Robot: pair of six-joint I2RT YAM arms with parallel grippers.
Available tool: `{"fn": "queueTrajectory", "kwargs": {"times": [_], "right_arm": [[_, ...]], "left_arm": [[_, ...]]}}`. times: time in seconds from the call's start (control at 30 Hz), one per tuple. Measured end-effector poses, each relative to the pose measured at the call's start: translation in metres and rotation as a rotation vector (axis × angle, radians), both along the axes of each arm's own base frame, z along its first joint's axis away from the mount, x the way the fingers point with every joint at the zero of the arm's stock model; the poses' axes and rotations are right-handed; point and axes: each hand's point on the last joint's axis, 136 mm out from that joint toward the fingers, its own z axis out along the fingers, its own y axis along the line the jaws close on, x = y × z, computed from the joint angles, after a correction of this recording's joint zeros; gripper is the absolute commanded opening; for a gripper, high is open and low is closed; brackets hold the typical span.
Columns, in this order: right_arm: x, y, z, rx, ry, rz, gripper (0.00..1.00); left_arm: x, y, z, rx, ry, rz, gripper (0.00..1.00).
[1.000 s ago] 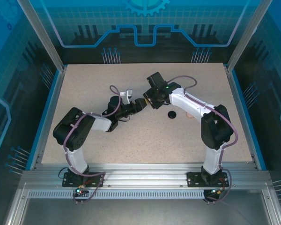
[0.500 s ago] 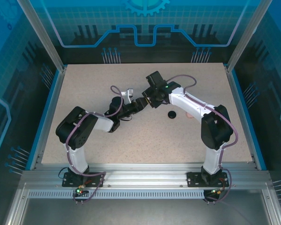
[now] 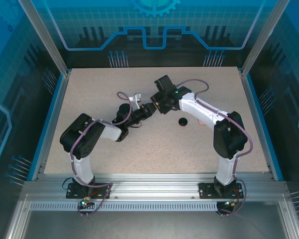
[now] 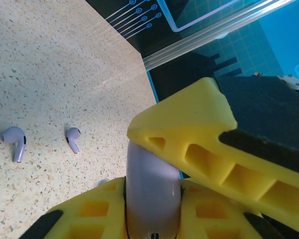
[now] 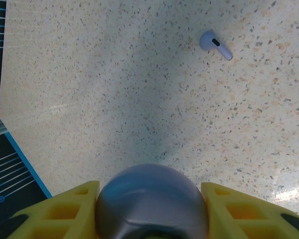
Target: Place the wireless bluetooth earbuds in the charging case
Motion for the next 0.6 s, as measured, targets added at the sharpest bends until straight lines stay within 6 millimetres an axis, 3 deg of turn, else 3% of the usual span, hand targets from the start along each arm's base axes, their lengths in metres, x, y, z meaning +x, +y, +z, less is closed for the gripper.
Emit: {"fn": "queueTrajectory", "kwargs": {"times": [0.17,0.23,0.33,0.4,0.6], "right_arm": [[0.0,0.0,0.0,-0.007,-0.004,-0.003,0.32],[0.0,-0.001,0.0,-0.008,-0.004,-0.004,0.39],[0.001,-0.001,0.001,-0.012,-0.007,-0.007,0.6],[0.001,-0.001,0.001,-0.013,-0.008,-0.007,0.66],[0.003,-0.019,0.015,-0.047,-0.037,-0.001,0.71]], "left_arm": [[0.0,0.0,0.0,-0.002,0.003,0.0,0.05],[0.0,0.0,0.0,-0.002,0.003,0.0,0.01],[0.0,0.0,0.0,-0.002,0.003,-0.001,0.0],[0.0,0.0,0.0,-0.003,0.002,-0.001,0.0],[0.001,0.004,-0.007,0.013,0.028,-0.001,0.0]]}}
